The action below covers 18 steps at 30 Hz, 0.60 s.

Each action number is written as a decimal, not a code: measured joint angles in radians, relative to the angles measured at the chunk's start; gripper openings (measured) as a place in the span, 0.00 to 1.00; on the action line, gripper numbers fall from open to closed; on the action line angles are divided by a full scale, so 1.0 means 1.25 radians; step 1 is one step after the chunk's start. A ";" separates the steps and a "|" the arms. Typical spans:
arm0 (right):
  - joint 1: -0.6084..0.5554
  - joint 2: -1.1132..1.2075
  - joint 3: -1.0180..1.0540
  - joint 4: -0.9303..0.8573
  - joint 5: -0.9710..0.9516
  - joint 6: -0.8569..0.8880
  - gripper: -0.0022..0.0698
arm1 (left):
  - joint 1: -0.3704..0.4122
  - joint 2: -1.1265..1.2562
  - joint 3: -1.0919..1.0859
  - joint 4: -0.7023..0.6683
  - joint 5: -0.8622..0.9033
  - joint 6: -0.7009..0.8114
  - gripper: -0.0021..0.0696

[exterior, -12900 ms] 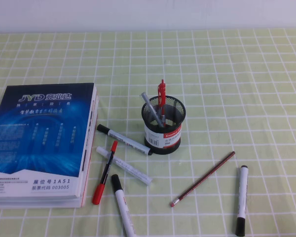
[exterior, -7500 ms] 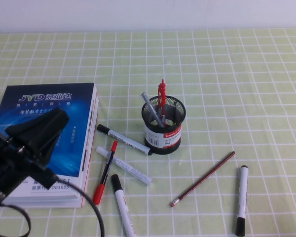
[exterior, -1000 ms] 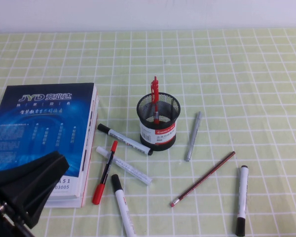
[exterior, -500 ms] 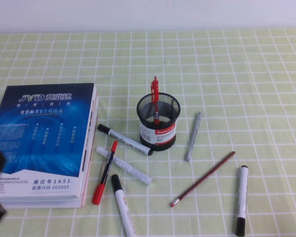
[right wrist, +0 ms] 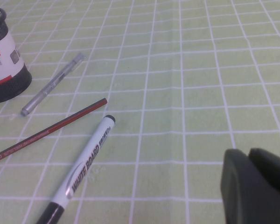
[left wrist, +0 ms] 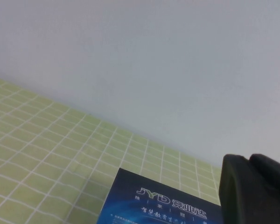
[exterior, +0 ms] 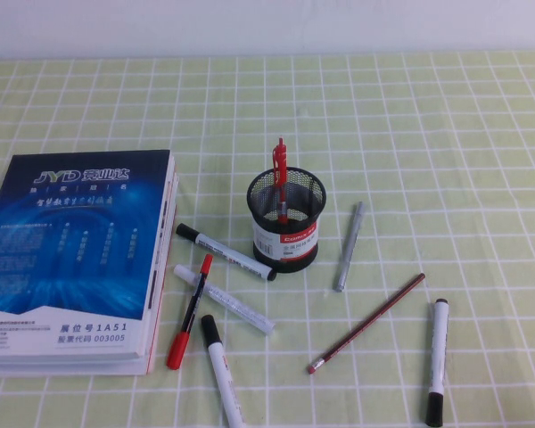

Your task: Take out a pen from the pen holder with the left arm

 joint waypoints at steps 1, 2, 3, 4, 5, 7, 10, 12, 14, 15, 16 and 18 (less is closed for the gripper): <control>0.000 0.000 0.000 0.000 0.000 0.000 0.01 | 0.002 0.000 0.000 0.000 0.000 0.000 0.03; 0.000 0.000 0.000 0.000 0.000 0.000 0.01 | 0.002 0.000 0.000 0.000 -0.002 0.000 0.03; 0.000 0.000 0.000 0.000 0.000 0.000 0.01 | 0.002 0.000 0.000 0.000 -0.006 0.000 0.03; 0.000 0.000 0.000 0.000 0.000 0.000 0.01 | 0.002 0.000 0.002 0.000 -0.013 0.000 0.03; 0.000 0.000 0.000 0.000 0.000 0.000 0.01 | 0.002 0.000 0.003 -0.006 -0.022 0.002 0.03; 0.000 0.000 0.000 0.000 0.000 0.000 0.01 | 0.002 0.000 0.009 -0.041 -0.030 0.047 0.03; 0.000 0.000 0.000 0.000 0.000 0.000 0.01 | 0.003 0.000 0.012 -0.208 -0.027 0.265 0.03; 0.000 0.000 0.000 0.000 0.000 0.000 0.01 | 0.003 0.000 0.017 -0.350 -0.035 0.497 0.03; 0.000 0.000 0.000 0.000 0.000 0.000 0.01 | 0.009 0.000 0.041 -0.499 -0.083 0.729 0.03; 0.000 0.000 0.000 0.000 0.000 0.000 0.01 | 0.012 0.000 0.053 -0.539 -0.114 0.797 0.03; 0.000 0.000 0.000 0.000 0.000 0.000 0.01 | 0.018 0.000 0.072 -0.572 -0.156 0.839 0.03; 0.000 0.000 0.000 0.000 0.000 0.000 0.01 | 0.030 0.000 0.116 -0.606 -0.235 0.875 0.03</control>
